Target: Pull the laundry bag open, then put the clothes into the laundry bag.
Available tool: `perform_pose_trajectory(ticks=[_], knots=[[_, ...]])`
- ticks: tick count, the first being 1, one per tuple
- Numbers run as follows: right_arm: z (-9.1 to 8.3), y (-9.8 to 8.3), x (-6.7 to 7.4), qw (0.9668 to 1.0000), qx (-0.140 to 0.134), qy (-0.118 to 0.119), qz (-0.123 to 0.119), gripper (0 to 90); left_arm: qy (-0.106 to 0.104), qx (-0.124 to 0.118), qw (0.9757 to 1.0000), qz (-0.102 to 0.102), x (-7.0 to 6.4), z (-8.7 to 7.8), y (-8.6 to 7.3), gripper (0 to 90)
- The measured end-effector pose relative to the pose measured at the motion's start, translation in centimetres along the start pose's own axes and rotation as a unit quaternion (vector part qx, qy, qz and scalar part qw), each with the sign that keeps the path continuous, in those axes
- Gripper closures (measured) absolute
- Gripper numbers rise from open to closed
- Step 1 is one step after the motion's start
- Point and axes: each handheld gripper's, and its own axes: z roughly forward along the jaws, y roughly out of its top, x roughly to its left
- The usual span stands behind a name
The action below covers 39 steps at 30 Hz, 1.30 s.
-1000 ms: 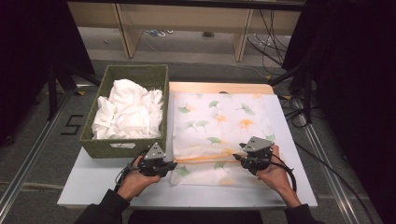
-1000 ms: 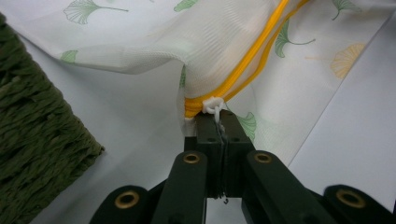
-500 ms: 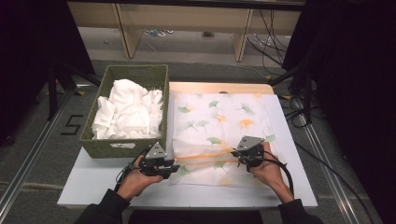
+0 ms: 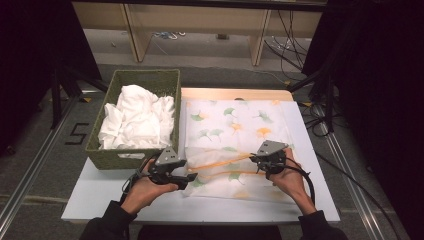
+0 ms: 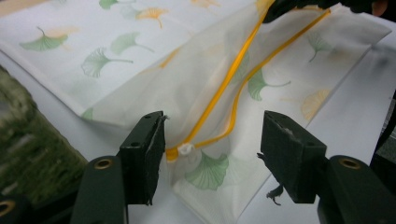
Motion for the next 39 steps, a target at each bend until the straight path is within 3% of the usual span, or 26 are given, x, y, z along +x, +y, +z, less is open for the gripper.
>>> perform_pose_trajectory(ticks=[7,8,11,16,18,23,26,28,30,31,32,33,34,35,36,38,39], knots=[[-0.2,0.1,-0.2,1.0,-0.007,-0.005,-0.004,89.8,0.009,-0.018,0.9998,-0.004,0.1,-1.0,1.4,37.1],[-0.2,0.1,-0.2,1.0,-0.007,-0.005,-0.004,89.8,0.014,-0.016,0.9998,0.001,0.3,-1.2,1.7,37.1],[-0.3,0.1,-0.4,0.9999,-0.013,-0.008,-0.003,89.8,0.027,-0.028,0.9992,-0.007,0.7,-2.0,2.2,36.1],[-0.7,0.7,-0.9,0.9996,-0.019,-0.016,-0.01,89.8,0.048,-0.041,0.998,-0.004,2.1,-3.4,3.2,33.5],[-0.9,0.9,-0.9,0.9996,-0.019,-0.019,0.0,89.8,0.054,-0.039,0.9977,-0.004,2.4,-3.5,3.3,33.0],[-1.1,1.2,-1.3,0.9994,-0.022,-0.023,-0.009,89.8,0.07,-0.036,0.9968,-0.013,4.0,-3.9,3.5,29.9],[-1.1,1.4,-1.5,0.9994,-0.024,-0.02,-0.016,89.8,0.082,-0.037,0.9957,-0.021,5.9,-4.1,3.8,28.3],[-1.1,1.4,-1.4,0.9994,-0.025,-0.024,-0.01,89.8,0.091,-0.032,0.995,-0.026,6.4,-4.2,3.9,28.2],[-1.4,1.7,-1.4,0.9992,-0.025,-0.028,-0.013,89.8,0.107,-0.022,0.9933,-0.037,8.4,-4.5,4.0,27.0],[-1.4,1.7,-1.4,0.9992,-0.025,-0.028,-0.013,89.8,0.107,-0.022,0.9933,-0.037,8.4,-4.5,4.0,26.5],[-1.5,1.9,-1.5,0.9991,-0.027,-0.029,-0.018,89.8,0.127,-0.015,0.9908,-0.045,9.8,-4.8,4.1,25.9],[-1.5,1.9,-1.5,0.9991,-0.027,-0.029,-0.018,89.8,0.127,-0.015,0.9908,-0.045,9.8,-4.8,4.1,25.4],[-1.5,2.0,-1.6,0.999,-0.028,-0.03,-0.017,89.8,0.148,-0.003,0.9879,-0.046,11.4,-5.4,4.2,24.0],[-1.5,2.0,-1.6,0.9991,-0.028,-0.03,-0.014,89.8,0.159,-0.009,0.9853,-0.063,11.9,-5.4,4.2,22.3],[-1.6,2.0,-1.6,0.9991,-0.028,-0.03,-0.013,89.8,0.159,0.01,0.9856,-0.057,12.6,-5.7,4.1,21.1],[-1.6,2.0,-1.6,0.9992,-0.025,-0.029,-0.013,89.8,0.162,0.014,0.9846,-0.063,13.2,-5.8,4.1,20.9],[-1.5,2.0,-1.7,0.9992,-0.026,-0.028,-0.014,89.8,0.171,0.019,0.983,-0.065,14.0,-5.9,4.0,20.9]])
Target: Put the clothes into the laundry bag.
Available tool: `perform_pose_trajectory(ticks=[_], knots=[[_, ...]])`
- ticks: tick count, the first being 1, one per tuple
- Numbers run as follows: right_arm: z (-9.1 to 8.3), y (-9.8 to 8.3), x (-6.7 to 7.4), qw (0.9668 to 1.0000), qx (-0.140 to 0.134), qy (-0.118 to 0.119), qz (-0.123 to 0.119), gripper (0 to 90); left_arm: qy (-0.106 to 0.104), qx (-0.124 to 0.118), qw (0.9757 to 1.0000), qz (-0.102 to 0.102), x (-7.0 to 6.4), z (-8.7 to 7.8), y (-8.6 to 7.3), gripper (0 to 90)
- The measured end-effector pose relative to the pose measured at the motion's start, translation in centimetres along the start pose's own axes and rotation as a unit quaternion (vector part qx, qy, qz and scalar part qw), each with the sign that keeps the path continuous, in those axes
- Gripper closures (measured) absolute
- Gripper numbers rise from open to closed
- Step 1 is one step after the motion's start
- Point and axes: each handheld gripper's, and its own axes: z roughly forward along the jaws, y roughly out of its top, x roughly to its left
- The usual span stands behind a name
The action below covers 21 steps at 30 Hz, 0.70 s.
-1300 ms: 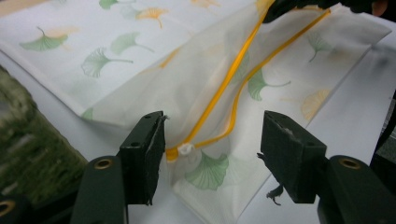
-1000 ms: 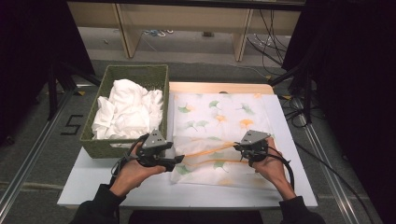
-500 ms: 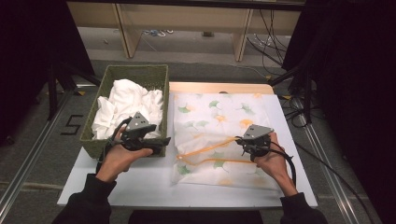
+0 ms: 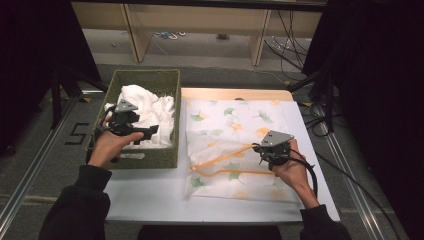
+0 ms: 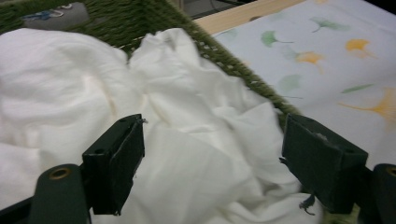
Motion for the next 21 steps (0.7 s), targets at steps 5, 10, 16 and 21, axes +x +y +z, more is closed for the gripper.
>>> perform_pose_trajectory(ticks=[5,10,16,21], knots=[[0.2,0.0,0.0,1.0,0.001,0.001,-0.007,89.8,0.011,0.017,0.9995,-0.023,2.8,1.7,0.2,16.9],[0.1,-0.1,0.0,1.0,0.001,-0.001,-0.001,89.8,0.032,0.054,0.9977,-0.027,4.7,5.1,0.6,16.9],[0.2,-0.1,0.1,1.0,0.005,0.001,0.0,89.8,-0.01,0.118,0.9916,-0.052,5.1,8.3,0.2,14.3],[0.2,-0.1,0.1,1.0,0.007,0.004,-0.005,89.7,-0.031,0.123,0.99,-0.062,4.4,10.0,0.3,0.0]])
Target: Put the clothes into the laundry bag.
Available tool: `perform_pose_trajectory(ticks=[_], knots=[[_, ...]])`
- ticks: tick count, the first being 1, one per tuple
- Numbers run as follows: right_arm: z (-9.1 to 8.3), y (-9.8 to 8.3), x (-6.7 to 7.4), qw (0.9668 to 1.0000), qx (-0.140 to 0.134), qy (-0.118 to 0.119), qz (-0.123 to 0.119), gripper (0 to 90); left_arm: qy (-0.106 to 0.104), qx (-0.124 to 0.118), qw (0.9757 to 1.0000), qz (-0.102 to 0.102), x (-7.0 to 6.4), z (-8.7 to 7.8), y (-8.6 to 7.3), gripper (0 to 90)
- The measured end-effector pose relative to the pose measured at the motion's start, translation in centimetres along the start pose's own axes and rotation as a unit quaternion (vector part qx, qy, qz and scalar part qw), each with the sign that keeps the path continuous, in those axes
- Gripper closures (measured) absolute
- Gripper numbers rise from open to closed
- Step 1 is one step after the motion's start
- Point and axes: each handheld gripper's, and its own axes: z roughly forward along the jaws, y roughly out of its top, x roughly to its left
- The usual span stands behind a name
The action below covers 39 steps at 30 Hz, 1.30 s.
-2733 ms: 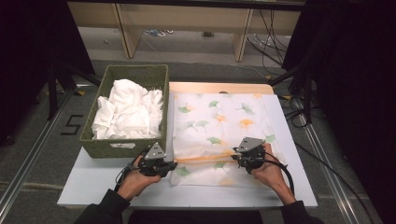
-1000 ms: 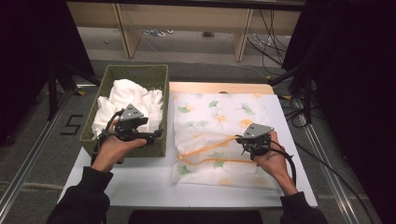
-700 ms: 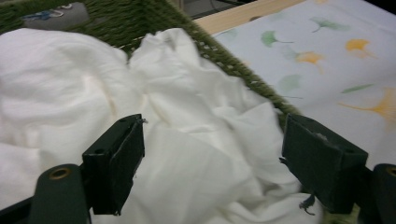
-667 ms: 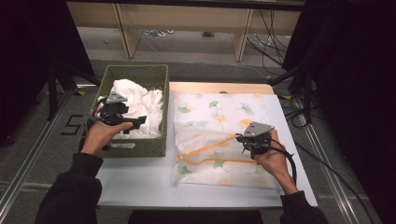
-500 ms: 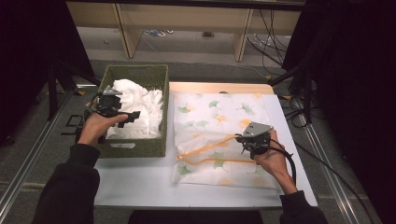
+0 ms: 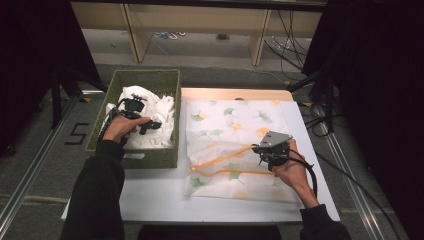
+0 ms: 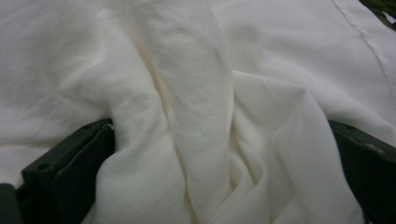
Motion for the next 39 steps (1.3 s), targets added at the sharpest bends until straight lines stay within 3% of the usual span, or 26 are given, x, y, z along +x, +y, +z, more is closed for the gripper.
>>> perform_pose_trajectory(ticks=[1,2,4,5,6,7,9,11,17,18,19,20,22,23,24,25,26,28,30,32,33,35,36,38,39], knots=[[0.0,0.0,0.0,1.0,0.0,0.0,0.001,89.7,0.001,0.001,1.0,-0.001,0.0,0.1,0.0,0.0],[0.1,0.0,-0.2,0.9999,-0.004,0.003,-0.013,89.8,0.002,0.001,1.0,0.0,0.1,0.2,-0.1,0.0],[0.1,0.0,0.0,1.0,-0.001,0.002,0.001,89.7,0.009,0.005,0.9999,0.003,0.2,0.2,-0.1,0.0],[0.1,0.0,0.0,1.0,0.001,0.002,-0.003,89.7,0.036,0.013,0.9992,0.007,0.4,0.2,-0.2,0.0],[0.1,0.0,0.0,1.0,0.001,0.004,-0.002,89.7,0.084,0.031,0.9959,0.014,1.0,0.3,-0.4,0.0],[0.1,0.0,0.0,1.0,0.002,0.004,-0.001,89.7,0.092,0.034,0.9952,0.008,1.4,0.4,-0.6,0.0],[0.1,0.1,0.0,1.0,0.001,0.005,-0.003,89.7,0.08,0.024,0.9963,-0.019,2.1,0.6,-1.1,0.0],[0.1,0.0,0.0,1.0,0.0,0.004,-0.004,89.7,0.078,0.022,0.9964,-0.026,2.3,0.7,-1.2,0.0],[0.1,0.0,0.1,1.0,0.002,0.005,-0.003,89.7,0.027,0.01,0.9992,-0.026,2.9,1.8,-1.8,0.0],[0.1,0.0,0.1,1.0,0.002,0.005,-0.003,89.7,0.027,0.01,0.9992,-0.026,2.9,1.8,-1.8,0.0],[0.1,0.0,0.2,1.0,0.004,0.007,0.004,89.7,0.014,0.011,0.9994,-0.03,2.9,2.0,-1.8,0.0],[0.1,0.1,0.2,1.0,0.002,0.006,-0.004,89.7,0.002,0.017,0.9996,-0.023,2.9,2.2,-1.7,0.0],[0.0,0.1,0.2,1.0,0.002,0.006,0.001,89.7,-0.005,0.022,0.9997,-0.004,2.7,2.0,-1.6,16.9],[0.0,0.1,0.2,1.0,0.002,0.006,0.001,89.7,-0.005,0.022,0.9997,-0.004,2.7,2.0,-1.6,26.8],[0.1,0.1,0.1,1.0,0.003,0.007,0.002,89.7,-0.03,0.005,0.9995,-0.011,2.5,1.7,-1.5,40.2],[0.1,0.1,0.1,1.0,0.006,0.007,0.001,89.7,-0.03,0.005,0.9995,-0.011,2.5,1.7,-1.5,46.9],[0.1,0.1,0.1,1.0,0.006,0.007,0.001,89.7,-0.05,-0.012,0.9986,-0.012,2.2,1.4,-1.4,53.5],[0.1,0.1,0.2,1.0,0.005,0.007,0.004,89.7,-0.06,-0.016,0.998,-0.006,1.9,1.2,-1.3,56.4],[0.1,0.1,0.1,0.9999,0.005,0.009,-0.004,89.7,-0.085,-0.03,0.9959,-0.003,1.6,0.7,-1.2,60.1],[0.2,0.0,0.1,0.9999,0.005,0.008,0.005,89.7,-0.111,-0.044,0.9928,0.004,1.5,0.3,-1.1,61.5],[0.2,0.0,0.0,0.9999,0.003,0.009,-0.004,89.7,-0.107,-0.051,0.9928,0.018,1.4,0.2,-1.1,60.6],[0.2,0.0,0.0,1.0,0.002,0.007,-0.002,89.7,-0.053,-0.031,0.9974,0.037,1.2,0.3,-1.1,55.4],[0.2,0.0,0.0,1.0,0.002,0.007,-0.002,89.7,-0.029,-0.019,0.9988,0.036,1.2,0.4,-0.9,48.4],[0.1,0.0,-0.1,0.9999,0.001,0.0,-0.013,89.7,0.006,-0.017,0.9995,0.026,1.1,0.6,-0.8,32.0],[0.1,0.0,0.0,1.0,0.003,0.008,-0.004,89.7,0.006,-0.017,0.9995,0.026,1.1,0.6,-0.8,25.7]])
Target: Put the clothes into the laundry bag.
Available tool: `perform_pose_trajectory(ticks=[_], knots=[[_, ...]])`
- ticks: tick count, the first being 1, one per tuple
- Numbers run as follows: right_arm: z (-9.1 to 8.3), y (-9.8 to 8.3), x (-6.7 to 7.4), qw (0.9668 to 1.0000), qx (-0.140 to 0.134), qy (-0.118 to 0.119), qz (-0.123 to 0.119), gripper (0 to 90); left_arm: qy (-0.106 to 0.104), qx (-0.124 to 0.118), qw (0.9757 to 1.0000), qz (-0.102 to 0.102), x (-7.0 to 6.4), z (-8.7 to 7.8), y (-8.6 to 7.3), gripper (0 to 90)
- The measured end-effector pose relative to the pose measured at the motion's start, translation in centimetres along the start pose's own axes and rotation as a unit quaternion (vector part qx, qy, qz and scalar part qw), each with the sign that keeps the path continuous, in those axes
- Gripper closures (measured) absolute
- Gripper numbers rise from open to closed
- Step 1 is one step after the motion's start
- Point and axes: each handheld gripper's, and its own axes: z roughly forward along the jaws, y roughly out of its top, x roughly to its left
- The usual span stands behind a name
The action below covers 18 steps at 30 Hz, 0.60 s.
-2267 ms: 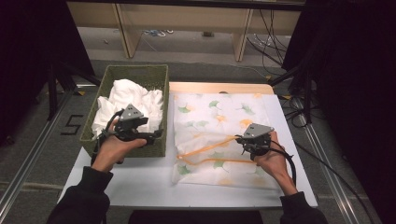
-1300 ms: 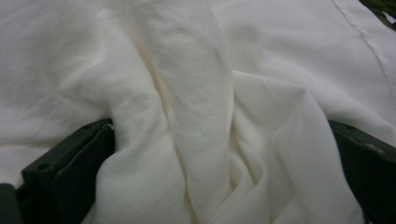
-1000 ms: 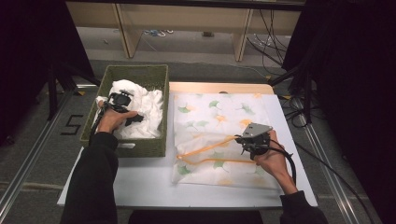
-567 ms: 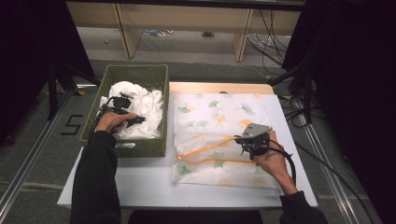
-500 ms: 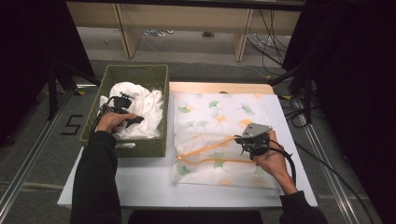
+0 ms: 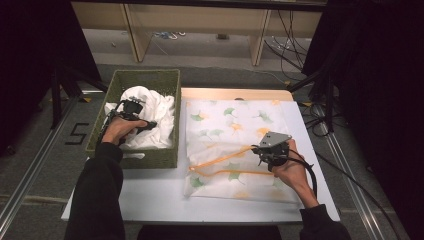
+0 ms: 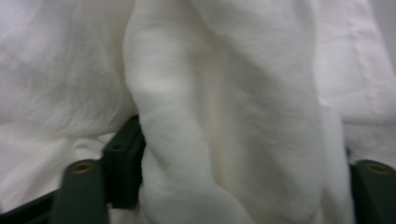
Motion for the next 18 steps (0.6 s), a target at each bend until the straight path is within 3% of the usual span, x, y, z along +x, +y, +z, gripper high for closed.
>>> perform_pose_trajectory(ticks=[1,2,3,5,6,8,9,10,11,13,14,16,17,18], knots=[[0.0,0.0,0.0,1.0,0.0,0.0,0.0,89.7,0.03,-0.002,0.9995,-0.004,0.0,0.2,0.0,25.7],[0.0,0.0,0.0,1.0,-0.001,0.0,0.0,89.7,0.057,0.012,0.9982,-0.016,0.1,0.1,0.1,19.0],[-0.1,0.0,0.0,1.0,-0.001,0.001,0.0,89.7,0.071,0.022,0.9969,-0.025,0.3,0.0,0.2,13.4],[0.0,0.0,0.0,1.0,-0.001,0.0,-0.001,89.7,0.075,0.026,0.9964,-0.029,0.4,0.1,0.2,11.4],[0.0,0.0,0.0,1.0,0.0,0.001,-0.001,89.7,0.088,0.027,0.9953,-0.029,0.4,0.1,0.4,11.2],[0.0,-0.1,0.1,1.0,0.002,0.0,0.004,89.7,0.127,0.029,0.9913,-0.019,0.2,-0.1,0.7,5.0],[0.0,-0.1,0.1,1.0,0.002,0.0,0.004,89.7,0.127,0.029,0.9913,-0.019,0.2,-0.1,0.7,0.1],[0.0,-0.1,0.1,1.0,0.001,-0.002,0.006,89.7,0.147,0.027,0.9887,-0.013,0.1,-0.3,0.7,0.1],[-0.1,-0.1,0.1,0.9999,0.008,0.003,0.013,89.7,0.134,0.026,0.9899,-0.037,0.6,-0.4,0.4,0.0],[0.0,-0.1,0.1,0.9999,0.005,0.002,0.009,89.7,0.117,0.025,0.9913,-0.055,1.3,-0.2,0.0,0.0],[0.0,-0.1,0.1,1.0,0.002,0.001,0.007,89.7,0.117,0.025,0.9913,-0.055,1.3,-0.2,0.0,0.0],[0.0,-0.1,0.1,1.0,0.002,0.002,0.007,89.7,0.072,0.018,0.9929,-0.093,2.4,0.8,-1.1,0.0],[0.0,-0.1,0.0,1.0,0.001,0.003,-0.001,89.7,0.072,0.018,0.9929,-0.093,2.4,0.8,-1.1,0.0],[0.0,-0.1,0.0,1.0,0.002,0.003,-0.003,89.6,0.057,0.016,0.9935,-0.098,2.9,1.1,-1.5,0.0]])
